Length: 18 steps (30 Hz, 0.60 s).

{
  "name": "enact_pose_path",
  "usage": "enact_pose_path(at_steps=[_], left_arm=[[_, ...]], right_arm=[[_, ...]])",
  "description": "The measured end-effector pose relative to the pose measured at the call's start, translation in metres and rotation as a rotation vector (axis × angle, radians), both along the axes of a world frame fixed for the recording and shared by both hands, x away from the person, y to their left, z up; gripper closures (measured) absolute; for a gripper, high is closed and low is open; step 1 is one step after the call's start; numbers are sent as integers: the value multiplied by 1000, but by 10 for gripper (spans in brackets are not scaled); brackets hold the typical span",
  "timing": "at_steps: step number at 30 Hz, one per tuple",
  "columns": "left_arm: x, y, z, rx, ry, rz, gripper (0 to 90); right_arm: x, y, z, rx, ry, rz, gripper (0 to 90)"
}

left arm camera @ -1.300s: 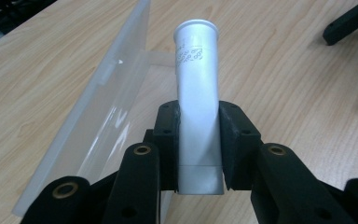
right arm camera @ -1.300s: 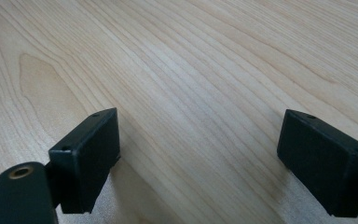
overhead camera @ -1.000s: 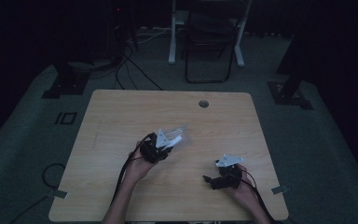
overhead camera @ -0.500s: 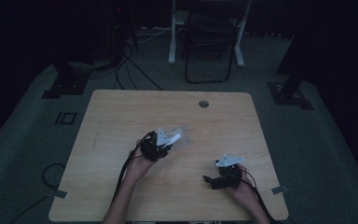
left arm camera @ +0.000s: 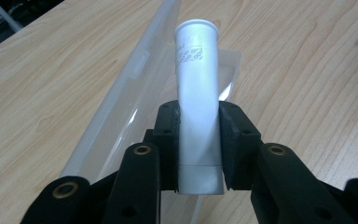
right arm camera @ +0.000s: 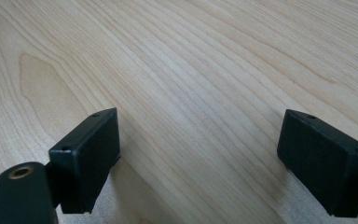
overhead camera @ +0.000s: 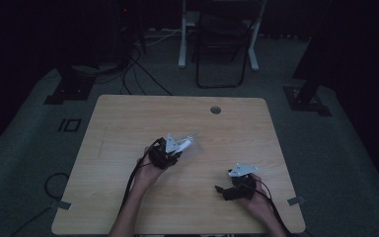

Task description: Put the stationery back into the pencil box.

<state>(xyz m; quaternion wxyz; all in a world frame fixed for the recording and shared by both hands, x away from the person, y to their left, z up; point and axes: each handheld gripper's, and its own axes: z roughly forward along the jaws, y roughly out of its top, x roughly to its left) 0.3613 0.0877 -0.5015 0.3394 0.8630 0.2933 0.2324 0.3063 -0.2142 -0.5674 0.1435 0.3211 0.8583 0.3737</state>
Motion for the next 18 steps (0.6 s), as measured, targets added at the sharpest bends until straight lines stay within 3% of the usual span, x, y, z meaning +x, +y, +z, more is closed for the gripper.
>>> enact_pose_path(at_steps=[18], left_arm=[[8,0,-6,8,3,7,711]], right_arm=[[0,0,0,-1,-2,1,129]])
